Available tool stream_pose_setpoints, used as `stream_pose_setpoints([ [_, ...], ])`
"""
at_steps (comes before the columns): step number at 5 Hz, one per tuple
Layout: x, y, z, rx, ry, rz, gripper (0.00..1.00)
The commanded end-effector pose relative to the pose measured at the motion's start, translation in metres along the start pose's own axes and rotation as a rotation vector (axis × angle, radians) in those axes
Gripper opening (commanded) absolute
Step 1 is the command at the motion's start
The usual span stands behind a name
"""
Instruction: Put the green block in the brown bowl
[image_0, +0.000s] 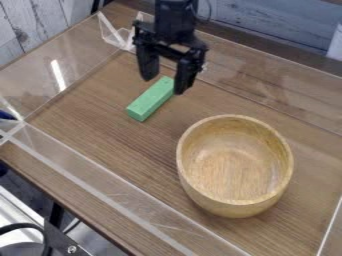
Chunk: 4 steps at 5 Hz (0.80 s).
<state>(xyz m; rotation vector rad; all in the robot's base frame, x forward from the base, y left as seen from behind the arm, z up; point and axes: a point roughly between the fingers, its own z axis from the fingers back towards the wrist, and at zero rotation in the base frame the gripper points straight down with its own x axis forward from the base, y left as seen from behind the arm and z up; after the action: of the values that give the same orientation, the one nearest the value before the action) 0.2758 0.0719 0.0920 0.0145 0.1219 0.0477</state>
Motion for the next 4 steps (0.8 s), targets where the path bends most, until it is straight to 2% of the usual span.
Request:
stream_pose_setpoints([
  [1, 0.003, 0.013, -0.001, 0.015, -0.036, 0.010, 1.00],
  [4, 0.015, 0.019, -0.023, 0.024, -0.038, 0.021, 1.00],
])
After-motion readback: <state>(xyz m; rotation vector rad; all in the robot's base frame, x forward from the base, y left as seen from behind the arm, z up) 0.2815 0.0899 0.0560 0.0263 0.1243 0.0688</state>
